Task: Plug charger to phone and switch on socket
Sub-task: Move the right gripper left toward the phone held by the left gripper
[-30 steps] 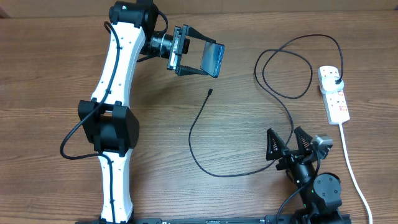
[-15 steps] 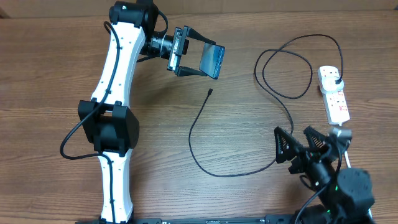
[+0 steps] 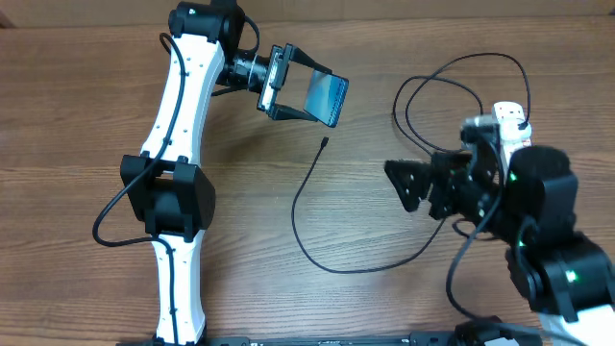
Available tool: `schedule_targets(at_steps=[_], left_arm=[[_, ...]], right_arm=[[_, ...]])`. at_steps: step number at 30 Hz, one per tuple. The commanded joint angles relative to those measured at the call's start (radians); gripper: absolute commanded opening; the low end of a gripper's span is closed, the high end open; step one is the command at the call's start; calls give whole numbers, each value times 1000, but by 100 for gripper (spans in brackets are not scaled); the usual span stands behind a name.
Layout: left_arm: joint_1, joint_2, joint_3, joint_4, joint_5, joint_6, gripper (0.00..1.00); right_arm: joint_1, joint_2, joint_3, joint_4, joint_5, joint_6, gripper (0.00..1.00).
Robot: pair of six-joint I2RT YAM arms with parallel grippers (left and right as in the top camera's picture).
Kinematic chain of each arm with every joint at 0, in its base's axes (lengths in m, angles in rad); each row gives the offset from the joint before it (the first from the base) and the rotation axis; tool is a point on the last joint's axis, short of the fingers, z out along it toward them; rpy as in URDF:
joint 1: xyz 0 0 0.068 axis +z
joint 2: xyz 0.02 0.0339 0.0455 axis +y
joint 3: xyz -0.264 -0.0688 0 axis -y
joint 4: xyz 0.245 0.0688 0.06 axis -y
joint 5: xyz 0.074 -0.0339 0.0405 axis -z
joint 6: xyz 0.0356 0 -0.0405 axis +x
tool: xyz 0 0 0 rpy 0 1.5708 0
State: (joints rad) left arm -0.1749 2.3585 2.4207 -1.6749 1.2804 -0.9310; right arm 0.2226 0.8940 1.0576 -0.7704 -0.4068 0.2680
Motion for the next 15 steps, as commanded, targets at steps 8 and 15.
schedule_targets(at_steps=[8, 15], left_arm=[[4, -10, 29, 35, -307, -153, 44], [4, -10, 29, 57, -534, -227, 43]], right_arm=[[-2, 153, 27, 48, -196, 40, 100], [20, 282, 26, 139, -238, 117, 84]])
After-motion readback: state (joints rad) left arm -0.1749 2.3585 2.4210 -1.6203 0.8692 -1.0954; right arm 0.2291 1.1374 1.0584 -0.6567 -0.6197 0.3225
